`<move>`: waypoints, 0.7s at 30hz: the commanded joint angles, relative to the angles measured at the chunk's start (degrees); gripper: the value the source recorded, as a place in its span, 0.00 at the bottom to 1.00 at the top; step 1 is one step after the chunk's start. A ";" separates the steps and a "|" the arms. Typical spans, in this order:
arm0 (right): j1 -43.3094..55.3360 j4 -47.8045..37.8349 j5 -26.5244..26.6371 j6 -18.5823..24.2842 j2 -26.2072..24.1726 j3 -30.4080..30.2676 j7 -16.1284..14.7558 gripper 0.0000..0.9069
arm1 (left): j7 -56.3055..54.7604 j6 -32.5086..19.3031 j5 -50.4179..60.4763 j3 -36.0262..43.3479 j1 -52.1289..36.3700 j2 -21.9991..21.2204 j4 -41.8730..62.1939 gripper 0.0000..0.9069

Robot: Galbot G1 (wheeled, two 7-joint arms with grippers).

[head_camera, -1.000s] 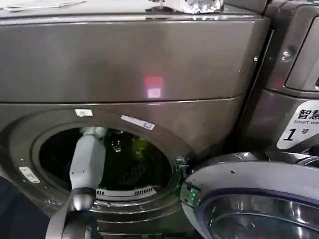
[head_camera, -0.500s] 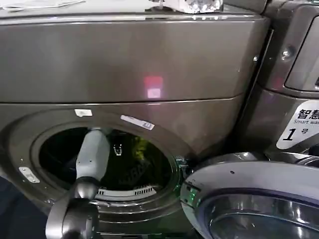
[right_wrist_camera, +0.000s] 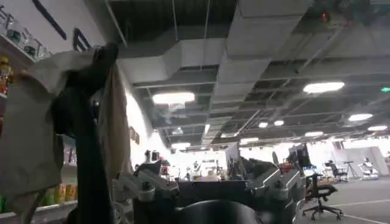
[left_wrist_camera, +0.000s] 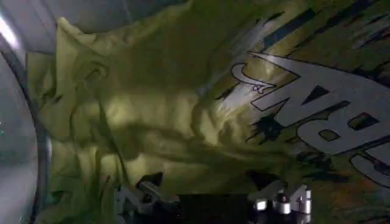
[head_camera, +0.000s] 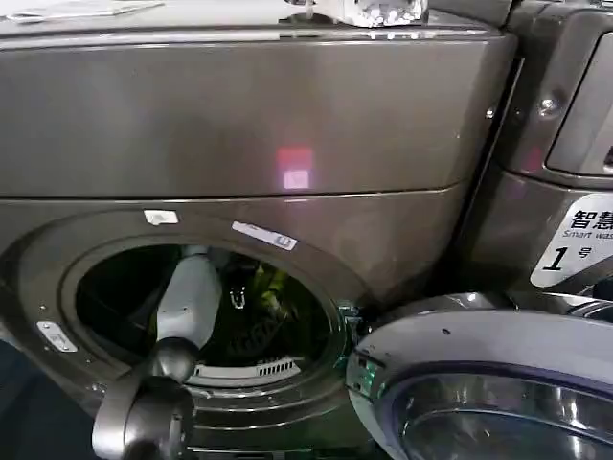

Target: Grasp the clothes from the dryer.

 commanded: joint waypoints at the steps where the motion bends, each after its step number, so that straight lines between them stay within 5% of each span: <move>1: -0.04 -0.07 0.00 0.12 0.07 -0.10 -0.07 1.00 | 0.77 -0.35 -1.18 -0.64 0.94 0.02 3.33 0.11; 4: 0.00 0.08 0.02 0.10 0.05 -0.15 -0.04 1.00 | 1.51 -0.30 -2.61 -0.52 0.92 0.19 2.93 0.00; 21: 0.54 0.41 0.08 0.25 0.29 -1.13 -0.31 1.00 | -0.71 0.16 -8.22 -0.52 2.86 0.12 -1.37 0.00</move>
